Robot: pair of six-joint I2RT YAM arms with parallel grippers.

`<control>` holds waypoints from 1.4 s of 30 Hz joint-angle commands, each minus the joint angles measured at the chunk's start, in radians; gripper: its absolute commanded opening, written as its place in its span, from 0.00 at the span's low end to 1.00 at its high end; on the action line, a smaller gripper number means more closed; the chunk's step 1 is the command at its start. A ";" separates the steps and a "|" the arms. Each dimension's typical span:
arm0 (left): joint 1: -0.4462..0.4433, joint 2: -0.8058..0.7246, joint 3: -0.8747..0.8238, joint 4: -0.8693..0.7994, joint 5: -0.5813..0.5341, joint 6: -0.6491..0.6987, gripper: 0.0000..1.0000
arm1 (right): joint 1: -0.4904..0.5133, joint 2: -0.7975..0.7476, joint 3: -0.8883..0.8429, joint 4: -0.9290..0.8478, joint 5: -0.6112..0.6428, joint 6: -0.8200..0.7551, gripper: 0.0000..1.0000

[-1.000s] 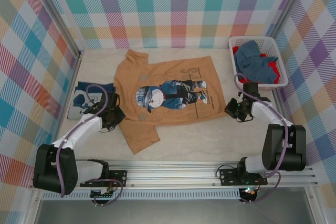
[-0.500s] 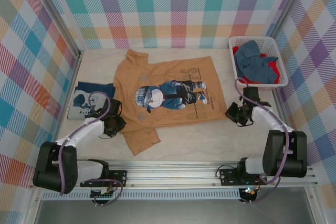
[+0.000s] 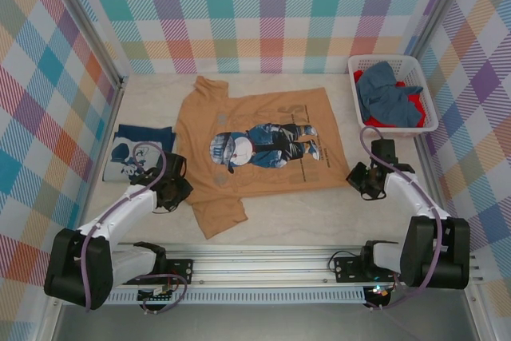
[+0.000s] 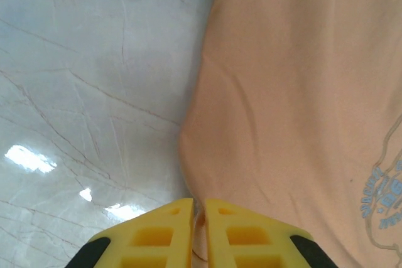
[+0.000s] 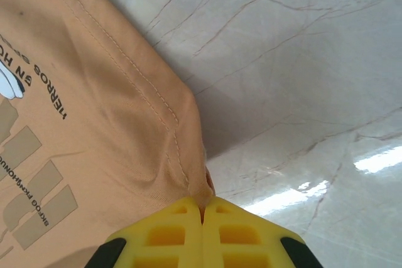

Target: Fold and stack the t-shirts

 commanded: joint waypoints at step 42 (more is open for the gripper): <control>-0.648 -0.082 -0.199 0.132 -0.057 -0.361 0.21 | -0.036 -0.091 -0.044 -0.104 0.023 0.019 0.30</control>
